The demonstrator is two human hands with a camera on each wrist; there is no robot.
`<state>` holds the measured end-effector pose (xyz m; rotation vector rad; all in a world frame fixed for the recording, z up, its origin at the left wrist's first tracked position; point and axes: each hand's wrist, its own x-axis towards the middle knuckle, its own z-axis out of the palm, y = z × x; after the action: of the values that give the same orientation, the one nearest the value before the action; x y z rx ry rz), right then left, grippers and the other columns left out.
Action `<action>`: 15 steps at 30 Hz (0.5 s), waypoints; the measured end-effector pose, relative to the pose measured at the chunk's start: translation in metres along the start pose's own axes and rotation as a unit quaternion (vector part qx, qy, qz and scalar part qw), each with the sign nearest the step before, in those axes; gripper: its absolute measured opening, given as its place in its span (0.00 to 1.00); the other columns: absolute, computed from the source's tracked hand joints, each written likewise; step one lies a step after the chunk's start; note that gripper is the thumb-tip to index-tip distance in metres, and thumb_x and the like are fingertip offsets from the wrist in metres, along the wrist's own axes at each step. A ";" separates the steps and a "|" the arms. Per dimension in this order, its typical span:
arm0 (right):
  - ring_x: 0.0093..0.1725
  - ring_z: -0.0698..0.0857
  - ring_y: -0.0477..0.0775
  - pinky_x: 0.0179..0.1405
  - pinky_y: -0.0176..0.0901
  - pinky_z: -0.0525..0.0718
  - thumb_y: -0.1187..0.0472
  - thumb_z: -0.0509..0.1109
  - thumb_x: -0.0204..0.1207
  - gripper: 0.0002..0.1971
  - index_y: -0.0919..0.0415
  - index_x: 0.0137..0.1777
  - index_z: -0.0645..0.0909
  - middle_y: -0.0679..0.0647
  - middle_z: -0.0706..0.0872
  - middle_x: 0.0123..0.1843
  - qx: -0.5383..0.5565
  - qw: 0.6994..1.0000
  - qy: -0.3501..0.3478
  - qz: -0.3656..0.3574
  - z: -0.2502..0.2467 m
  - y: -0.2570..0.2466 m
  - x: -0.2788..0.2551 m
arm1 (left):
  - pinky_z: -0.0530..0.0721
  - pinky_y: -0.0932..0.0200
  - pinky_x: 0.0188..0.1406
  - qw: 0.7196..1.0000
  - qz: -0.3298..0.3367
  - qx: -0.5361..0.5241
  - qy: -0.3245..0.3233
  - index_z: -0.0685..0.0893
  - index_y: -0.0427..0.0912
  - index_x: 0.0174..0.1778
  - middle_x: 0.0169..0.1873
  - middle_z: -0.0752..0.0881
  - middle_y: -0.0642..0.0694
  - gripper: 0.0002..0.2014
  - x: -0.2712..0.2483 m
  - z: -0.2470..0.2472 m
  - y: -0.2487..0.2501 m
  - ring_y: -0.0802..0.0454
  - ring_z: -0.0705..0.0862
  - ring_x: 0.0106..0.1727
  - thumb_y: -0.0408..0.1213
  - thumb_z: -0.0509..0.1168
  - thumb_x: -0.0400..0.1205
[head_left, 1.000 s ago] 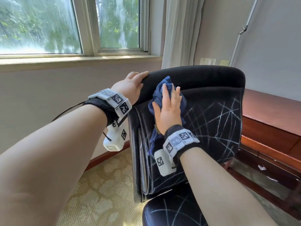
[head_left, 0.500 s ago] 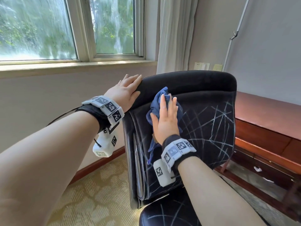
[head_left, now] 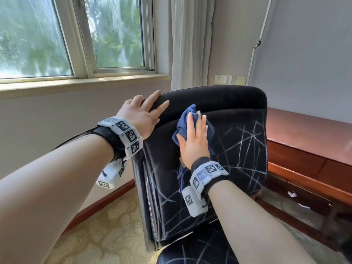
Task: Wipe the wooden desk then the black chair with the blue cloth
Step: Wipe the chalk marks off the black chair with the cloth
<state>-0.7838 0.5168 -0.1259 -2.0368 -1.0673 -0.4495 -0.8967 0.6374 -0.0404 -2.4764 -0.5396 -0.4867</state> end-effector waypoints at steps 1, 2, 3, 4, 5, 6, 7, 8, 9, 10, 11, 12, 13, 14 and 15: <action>0.83 0.38 0.60 0.80 0.50 0.45 0.56 0.57 0.84 0.33 0.57 0.83 0.43 0.60 0.40 0.84 0.017 0.999 0.032 0.019 -0.003 0.003 0.010 | 0.64 0.50 0.71 1.000 0.002 0.004 0.010 0.41 0.60 0.82 0.83 0.42 0.49 0.28 0.000 0.001 -0.001 0.42 0.60 0.74 0.54 0.43 0.87; 0.83 0.40 0.61 0.80 0.51 0.46 0.56 0.58 0.84 0.32 0.59 0.83 0.46 0.62 0.43 0.84 0.035 0.996 0.066 0.039 -0.005 0.007 0.021 | 0.64 0.50 0.71 1.000 0.004 0.006 0.015 0.41 0.60 0.82 0.83 0.42 0.49 0.28 0.001 0.003 -0.001 0.42 0.61 0.74 0.55 0.43 0.86; 0.83 0.41 0.62 0.79 0.50 0.45 0.57 0.58 0.84 0.32 0.60 0.83 0.47 0.63 0.45 0.84 0.050 0.993 0.093 0.059 -0.005 0.010 0.028 | 0.63 0.50 0.71 1.000 0.004 0.005 0.017 0.41 0.60 0.82 0.83 0.42 0.48 0.29 0.002 0.004 -0.001 0.42 0.61 0.74 0.56 0.43 0.86; 0.83 0.42 0.63 0.79 0.50 0.45 0.57 0.59 0.83 0.32 0.61 0.83 0.48 0.64 0.47 0.84 0.058 0.989 0.110 0.075 -0.003 0.012 0.032 | 0.63 0.49 0.71 1.000 0.004 0.006 0.018 0.41 0.60 0.82 0.83 0.42 0.48 0.29 0.004 0.005 0.000 0.41 0.61 0.74 0.57 0.43 0.86; 0.83 0.43 0.64 0.79 0.50 0.45 0.57 0.59 0.83 0.32 0.61 0.83 0.49 0.65 0.48 0.83 0.060 0.987 0.119 0.086 0.000 0.013 0.030 | 0.63 0.49 0.71 1.000 0.002 0.006 0.020 0.41 0.60 0.82 0.83 0.43 0.48 0.29 0.004 0.006 0.001 0.41 0.61 0.74 0.57 0.43 0.85; 0.83 0.44 0.64 0.80 0.51 0.46 0.57 0.60 0.83 0.32 0.62 0.83 0.50 0.66 0.49 0.83 0.061 0.986 0.124 0.094 0.005 0.013 0.024 | 0.63 0.49 0.71 1.000 0.001 0.006 0.025 0.42 0.60 0.82 0.83 0.43 0.48 0.30 0.004 0.007 0.001 0.41 0.61 0.74 0.58 0.44 0.85; 0.83 0.44 0.65 0.80 0.52 0.47 0.58 0.60 0.83 0.33 0.63 0.82 0.50 0.67 0.49 0.83 0.064 0.985 0.124 0.101 0.009 0.013 0.015 | 0.63 0.49 0.71 1.000 0.001 0.006 0.030 0.42 0.60 0.82 0.83 0.43 0.48 0.30 0.004 0.008 0.001 0.41 0.62 0.73 0.58 0.44 0.85; 0.83 0.43 0.65 0.80 0.54 0.48 0.59 0.61 0.82 0.33 0.63 0.82 0.49 0.68 0.48 0.83 0.068 0.985 0.117 0.107 0.013 0.012 0.004 | 0.63 0.49 0.70 0.999 0.001 0.008 0.033 0.42 0.60 0.82 0.83 0.43 0.48 0.29 0.003 0.009 0.000 0.41 0.62 0.73 0.58 0.44 0.85; 0.83 0.42 0.65 0.80 0.55 0.49 0.59 0.61 0.82 0.34 0.63 0.82 0.48 0.68 0.45 0.83 0.071 0.986 0.098 0.110 0.017 0.010 -0.006 | 0.63 0.49 0.70 0.999 0.002 0.011 0.034 0.42 0.60 0.82 0.83 0.43 0.48 0.29 0.003 0.009 -0.001 0.41 0.62 0.73 0.57 0.43 0.85; 0.82 0.40 0.64 0.80 0.55 0.49 0.59 0.61 0.82 0.34 0.62 0.83 0.46 0.67 0.43 0.83 0.071 0.990 0.071 0.102 0.019 0.009 -0.013 | 0.63 0.49 0.70 0.999 0.002 0.013 0.032 0.41 0.60 0.82 0.83 0.43 0.48 0.29 0.001 0.009 -0.001 0.41 0.61 0.73 0.57 0.43 0.85; 0.82 0.37 0.63 0.80 0.55 0.47 0.59 0.60 0.83 0.35 0.60 0.82 0.43 0.65 0.40 0.83 0.066 0.994 0.046 0.080 0.021 0.007 -0.018 | 0.63 0.49 0.70 0.999 0.002 0.016 0.030 0.41 0.60 0.82 0.83 0.42 0.48 0.29 0.001 0.009 -0.001 0.41 0.61 0.73 0.57 0.42 0.85; 0.81 0.34 0.60 0.81 0.54 0.44 0.60 0.59 0.83 0.35 0.59 0.82 0.41 0.63 0.38 0.83 0.053 0.997 0.032 0.047 0.021 0.006 -0.018 | 0.63 0.49 0.70 0.999 0.001 0.019 0.029 0.40 0.60 0.82 0.83 0.42 0.48 0.29 0.001 0.009 -0.001 0.42 0.61 0.74 0.57 0.42 0.85; 0.80 0.32 0.57 0.80 0.53 0.40 0.59 0.59 0.83 0.35 0.57 0.81 0.39 0.61 0.38 0.83 0.034 0.999 0.025 0.012 0.019 0.005 -0.014 | 0.63 0.49 0.70 0.999 0.000 0.020 0.030 0.40 0.60 0.82 0.83 0.42 0.48 0.29 0.001 0.009 -0.001 0.42 0.61 0.74 0.57 0.42 0.85; 0.80 0.31 0.56 0.79 0.50 0.38 0.58 0.59 0.83 0.35 0.56 0.82 0.40 0.60 0.38 0.84 0.016 1.000 0.022 -0.014 0.015 0.004 -0.008 | 0.63 0.49 0.71 0.999 -0.001 0.018 0.032 0.41 0.60 0.82 0.83 0.42 0.48 0.29 0.001 0.009 -0.001 0.41 0.61 0.74 0.57 0.42 0.85; 0.81 0.32 0.57 0.78 0.47 0.37 0.58 0.58 0.83 0.34 0.57 0.82 0.41 0.59 0.38 0.84 0.002 0.999 0.019 -0.028 0.010 0.004 0.000 | 0.63 0.49 0.70 0.999 -0.002 0.013 0.034 0.41 0.59 0.82 0.83 0.42 0.48 0.29 0.001 0.009 0.000 0.41 0.61 0.74 0.57 0.43 0.86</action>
<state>-0.7808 0.5232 -0.1340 -1.9917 -1.1045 -0.5122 -0.8939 0.6429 -0.0470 -2.4259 -0.5205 -0.5594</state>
